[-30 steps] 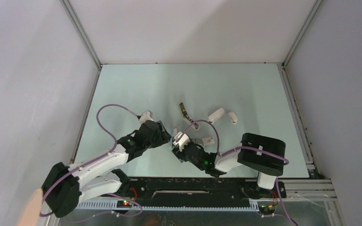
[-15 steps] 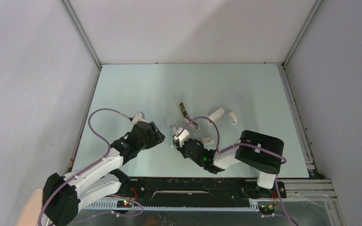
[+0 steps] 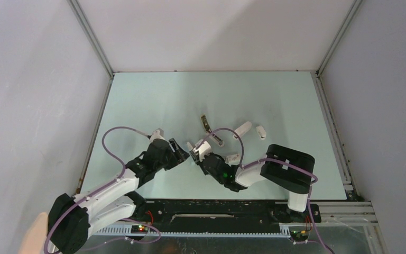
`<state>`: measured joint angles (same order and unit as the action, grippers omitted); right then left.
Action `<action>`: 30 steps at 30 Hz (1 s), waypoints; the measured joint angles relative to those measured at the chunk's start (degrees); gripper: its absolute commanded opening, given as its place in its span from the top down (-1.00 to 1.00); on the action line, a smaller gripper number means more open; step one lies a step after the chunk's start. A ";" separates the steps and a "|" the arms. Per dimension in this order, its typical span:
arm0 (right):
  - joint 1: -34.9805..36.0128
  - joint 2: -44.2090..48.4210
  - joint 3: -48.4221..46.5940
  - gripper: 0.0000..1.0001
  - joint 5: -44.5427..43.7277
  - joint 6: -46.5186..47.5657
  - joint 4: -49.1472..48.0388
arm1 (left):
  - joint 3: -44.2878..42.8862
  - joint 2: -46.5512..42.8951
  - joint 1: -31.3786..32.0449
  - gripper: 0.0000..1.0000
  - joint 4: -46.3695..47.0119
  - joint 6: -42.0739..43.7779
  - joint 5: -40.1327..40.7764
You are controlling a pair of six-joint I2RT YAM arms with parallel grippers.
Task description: Load the staples into the stapler
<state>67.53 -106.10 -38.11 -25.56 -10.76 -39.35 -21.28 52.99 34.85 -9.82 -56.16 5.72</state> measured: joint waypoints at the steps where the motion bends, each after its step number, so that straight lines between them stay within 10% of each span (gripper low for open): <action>1: -0.17 -0.09 -0.35 0.91 0.00 -0.22 0.28 | 0.37 -0.04 0.00 -0.36 0.57 -0.50 -0.13; 20: -1.79 8.55 -1.01 1.00 3.93 -11.04 7.54 | 9.60 -0.48 -0.04 -0.34 17.94 -11.06 -4.76; 30: -1.64 11.13 0.09 1.00 3.91 -13.29 6.49 | 11.98 -0.61 -0.07 0.10 26.53 -15.80 -7.58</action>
<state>65.89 -94.98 -38.02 -21.65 -24.05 -32.86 -9.30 52.38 34.79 16.71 -71.96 -1.87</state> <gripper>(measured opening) 0.117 0.547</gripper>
